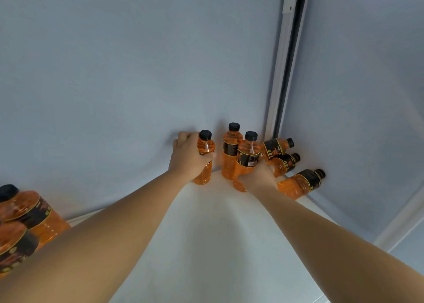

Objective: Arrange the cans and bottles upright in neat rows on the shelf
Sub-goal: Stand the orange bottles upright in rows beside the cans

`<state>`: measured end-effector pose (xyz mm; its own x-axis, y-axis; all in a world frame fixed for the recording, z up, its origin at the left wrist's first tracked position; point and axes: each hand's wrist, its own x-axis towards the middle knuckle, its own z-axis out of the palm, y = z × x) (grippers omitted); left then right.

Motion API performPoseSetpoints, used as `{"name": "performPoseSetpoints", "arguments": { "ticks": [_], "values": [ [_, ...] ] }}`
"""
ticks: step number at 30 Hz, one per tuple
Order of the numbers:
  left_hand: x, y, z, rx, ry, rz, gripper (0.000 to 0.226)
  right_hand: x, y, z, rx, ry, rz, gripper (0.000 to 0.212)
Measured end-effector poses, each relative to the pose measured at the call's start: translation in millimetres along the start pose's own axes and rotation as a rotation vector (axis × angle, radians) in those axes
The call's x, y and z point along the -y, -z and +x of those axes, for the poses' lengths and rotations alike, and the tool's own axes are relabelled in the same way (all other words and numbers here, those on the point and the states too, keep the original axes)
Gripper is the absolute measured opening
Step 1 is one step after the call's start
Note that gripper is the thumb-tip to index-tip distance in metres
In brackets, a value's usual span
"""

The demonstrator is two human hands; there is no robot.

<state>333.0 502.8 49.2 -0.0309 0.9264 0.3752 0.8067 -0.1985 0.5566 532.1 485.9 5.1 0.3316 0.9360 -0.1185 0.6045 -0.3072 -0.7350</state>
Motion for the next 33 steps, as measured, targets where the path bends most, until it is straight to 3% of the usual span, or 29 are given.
{"name": "performPoseSetpoints", "arguments": {
  "ticks": [6, 14, 28, 33],
  "values": [
    [1.9, 0.0, -11.8, 0.044, 0.060, -0.098, 0.063, 1.2, -4.2, -6.1, -0.044, 0.031, 0.085, 0.078],
    [6.1, 15.3, -35.8, -0.042, 0.135, -0.176, 0.048, 5.4, -9.3, -21.7, -0.034, 0.108, -0.003, 0.053],
    [8.0, 55.4, -102.6, -0.014, 0.137, -0.159, 0.054, -8.4, -25.2, -96.4, 0.004, 0.255, 0.161, 0.069],
    [0.4, 70.8, -131.8, -0.048, 0.141, -0.148, 0.055, -18.3, -18.0, -125.9, 0.047, 0.362, 0.149, 0.061]
  ]
}}
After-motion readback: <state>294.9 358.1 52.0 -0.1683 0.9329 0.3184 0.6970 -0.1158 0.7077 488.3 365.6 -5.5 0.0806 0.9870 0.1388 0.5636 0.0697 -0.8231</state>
